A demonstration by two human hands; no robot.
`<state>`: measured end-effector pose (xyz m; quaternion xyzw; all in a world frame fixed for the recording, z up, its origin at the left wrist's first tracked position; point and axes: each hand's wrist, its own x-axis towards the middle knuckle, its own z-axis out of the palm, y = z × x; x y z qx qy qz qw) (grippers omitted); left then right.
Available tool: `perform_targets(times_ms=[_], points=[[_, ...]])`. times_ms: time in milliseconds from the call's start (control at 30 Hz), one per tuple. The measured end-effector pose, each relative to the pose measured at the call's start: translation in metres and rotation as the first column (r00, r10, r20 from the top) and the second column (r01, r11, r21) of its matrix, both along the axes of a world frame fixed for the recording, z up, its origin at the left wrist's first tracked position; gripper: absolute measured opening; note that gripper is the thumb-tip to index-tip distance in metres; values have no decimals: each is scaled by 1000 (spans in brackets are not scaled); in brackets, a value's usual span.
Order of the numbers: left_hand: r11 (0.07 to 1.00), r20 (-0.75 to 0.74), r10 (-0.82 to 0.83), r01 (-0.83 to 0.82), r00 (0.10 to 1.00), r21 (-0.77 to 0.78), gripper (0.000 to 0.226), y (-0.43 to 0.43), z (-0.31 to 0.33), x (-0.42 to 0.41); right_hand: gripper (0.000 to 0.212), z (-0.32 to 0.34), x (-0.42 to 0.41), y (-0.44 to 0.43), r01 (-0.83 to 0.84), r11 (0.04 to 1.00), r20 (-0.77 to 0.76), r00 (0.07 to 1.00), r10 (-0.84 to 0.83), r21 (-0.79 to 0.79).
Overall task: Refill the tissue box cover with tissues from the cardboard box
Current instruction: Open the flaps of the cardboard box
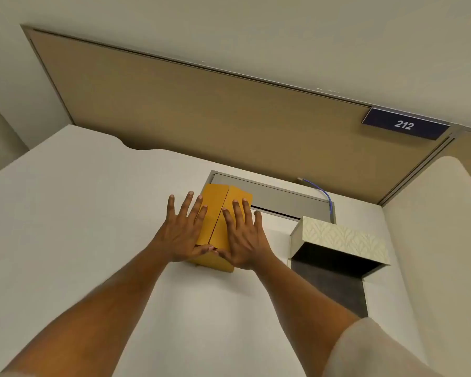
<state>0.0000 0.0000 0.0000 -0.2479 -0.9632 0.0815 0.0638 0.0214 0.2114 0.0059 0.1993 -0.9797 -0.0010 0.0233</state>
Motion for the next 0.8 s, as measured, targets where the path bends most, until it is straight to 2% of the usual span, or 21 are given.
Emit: perform_targets(times_ms=[233, 500, 600, 800], points=[[998, 3, -56, 56, 998, -21, 90, -6, 6, 2, 87, 1, 5, 6, -44, 999, -17, 999, 44, 0], [995, -81, 48, -41, 996, 96, 65, -41, 16, 1, 63, 13, 9, 39, -173, 984, -110, 978, 177, 40], [993, -126, 54, -40, 991, 108, 55, -60, 13, 0, 63, 9, 14, 57, -183, 981, -99, 977, 189, 68], [996, -123, 88, -89, 988, -4, 51, -89, -1, 2, 72, -6, 25, 94, -137, 988, -34, 990, 140, 69]])
